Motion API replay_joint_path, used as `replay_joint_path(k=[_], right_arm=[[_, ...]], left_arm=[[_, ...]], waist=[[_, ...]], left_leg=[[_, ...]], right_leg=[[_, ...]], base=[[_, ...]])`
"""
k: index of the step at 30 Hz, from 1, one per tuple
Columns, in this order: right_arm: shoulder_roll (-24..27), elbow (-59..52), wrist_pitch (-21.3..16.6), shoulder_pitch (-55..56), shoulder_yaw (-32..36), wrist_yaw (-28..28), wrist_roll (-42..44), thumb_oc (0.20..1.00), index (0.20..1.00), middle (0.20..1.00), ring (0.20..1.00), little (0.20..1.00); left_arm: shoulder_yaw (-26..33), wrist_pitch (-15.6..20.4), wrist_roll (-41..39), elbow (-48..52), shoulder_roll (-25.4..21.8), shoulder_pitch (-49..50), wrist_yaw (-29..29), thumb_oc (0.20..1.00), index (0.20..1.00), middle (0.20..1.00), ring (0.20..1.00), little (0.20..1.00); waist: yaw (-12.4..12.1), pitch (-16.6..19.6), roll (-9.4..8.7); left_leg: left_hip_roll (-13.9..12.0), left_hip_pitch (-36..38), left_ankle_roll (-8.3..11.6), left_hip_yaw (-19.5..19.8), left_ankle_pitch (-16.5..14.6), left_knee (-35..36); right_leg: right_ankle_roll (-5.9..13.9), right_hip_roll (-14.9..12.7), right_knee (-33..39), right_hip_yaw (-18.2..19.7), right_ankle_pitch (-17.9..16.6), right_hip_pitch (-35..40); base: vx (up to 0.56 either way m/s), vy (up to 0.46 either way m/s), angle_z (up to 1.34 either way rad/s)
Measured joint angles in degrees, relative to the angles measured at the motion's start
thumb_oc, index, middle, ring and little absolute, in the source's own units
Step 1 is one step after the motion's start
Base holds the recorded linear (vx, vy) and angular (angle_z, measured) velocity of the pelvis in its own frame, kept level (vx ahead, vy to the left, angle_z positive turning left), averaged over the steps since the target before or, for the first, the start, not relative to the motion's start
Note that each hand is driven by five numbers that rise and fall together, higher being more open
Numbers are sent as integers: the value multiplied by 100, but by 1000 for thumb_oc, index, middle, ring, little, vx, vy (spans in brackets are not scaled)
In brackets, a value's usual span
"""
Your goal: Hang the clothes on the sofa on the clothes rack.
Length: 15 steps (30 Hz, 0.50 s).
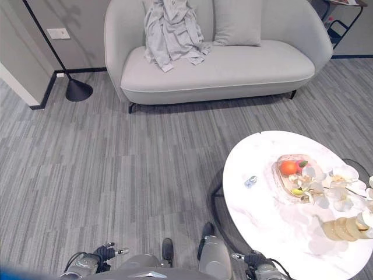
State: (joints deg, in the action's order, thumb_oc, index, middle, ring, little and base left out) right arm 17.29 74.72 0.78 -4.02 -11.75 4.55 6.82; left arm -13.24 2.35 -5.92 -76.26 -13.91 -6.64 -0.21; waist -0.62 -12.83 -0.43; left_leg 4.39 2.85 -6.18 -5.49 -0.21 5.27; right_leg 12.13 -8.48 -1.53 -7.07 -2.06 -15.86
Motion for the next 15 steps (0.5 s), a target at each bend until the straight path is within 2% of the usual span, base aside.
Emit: replay_joint_path(k=[2,3,4,5,7,8,10,11,12,14,15], right_arm=[[-24,-1,23,126,9,9,1,1000,1000,1000,1000,1000],[-44,-8,7,127,13,13,1,1000,1000,1000,1000,1000],[-65,22,27,175,16,14,0,1000,1000,1000,1000,1000],[-70,45,43,248,16,14,0,1000,1000,1000,1000,1000],[-65,70,51,447,25,14,1,1000,1000,1000,1000,1000],[-50,114,46,536,26,13,1,1000,1000,1000,1000,1000],[-4,244,31,569,16,12,1,1000,1000,1000,1000,1000],[32,246,26,626,-4,14,2,1000,1000,1000,1000,1000],[106,198,2,530,-4,14,5,1000,1000,1000,1000,1000],[216,46,-35,301,1,17,51,1000,1000,1000,1000,1000],[251,-2,-76,216,-8,20,74,1000,1000,1000,1000,1000]], left_arm=[[19,19,1,18,33,-9,2,1000,1000,1000,1000,1000],[42,24,3,-4,52,13,3,1000,1000,1000,1000,1000],[75,20,3,-34,62,44,-2,1000,1000,1000,1000,1000],[77,23,3,-19,70,53,-1,1000,1000,1000,1000,1000],[82,27,5,-18,80,118,3,1000,1000,1000,1000,1000],[70,36,30,-45,88,237,18,1000,1000,1000,1000,1000],[62,18,54,-127,134,460,14,1000,1000,1000,1000,1000],[70,21,54,-120,131,546,13,1000,1000,1000,1000,1000],[80,30,53,-100,102,623,15,1000,1000,1000,1000,1000],[77,27,50,-95,88,584,13,1000,1000,1000,1000,1000],[79,27,49,-97,86,557,14,1000,1000,1000,1000,1000]], waist=[[186,0,-62],[222,10,-62],[246,21,-79],[253,23,-86],[343,131,-131],[380,306,-146],[405,631,59],[374,749,134],[294,870,147],[301,928,73],[302,927,27]], left_leg=[[56,107,-67,107,-121,-4],[57,136,-33,159,-189,-20],[59,185,4,198,-258,-21],[57,272,44,270,-309,14],[45,420,143,548,-452,25],[-71,597,287,758,-646,35],[-482,718,551,903,-858,32],[-717,832,724,940,-926,11],[-854,963,889,942,-844,-128],[-912,727,1054,1042,-928,-807],[-927,602,1194,1103,-1014,-1185]], right_leg=[[4,21,375,-32,-195,-160],[69,44,557,-52,-257,-179],[64,59,636,-231,-278,-209],[39,61,614,-408,-296,-211],[-42,34,404,-518,-332,-100],[-315,112,172,-477,-555,3],[-433,464,128,-551,-618,173],[-569,673,215,-666,-542,348],[-930,860,244,-709,-461,553],[-1107,942,273,-765,-305,681],[-1222,956,336,-799,-358,764]], base=[[595,-115,22],[594,-184,22],[302,-115,25],[357,-146,36],[438,-202,68],[574,-278,73],[384,-184,56],[348,-174,37],[458,-231,27],[270,-140,10],[203,-109,-2]])
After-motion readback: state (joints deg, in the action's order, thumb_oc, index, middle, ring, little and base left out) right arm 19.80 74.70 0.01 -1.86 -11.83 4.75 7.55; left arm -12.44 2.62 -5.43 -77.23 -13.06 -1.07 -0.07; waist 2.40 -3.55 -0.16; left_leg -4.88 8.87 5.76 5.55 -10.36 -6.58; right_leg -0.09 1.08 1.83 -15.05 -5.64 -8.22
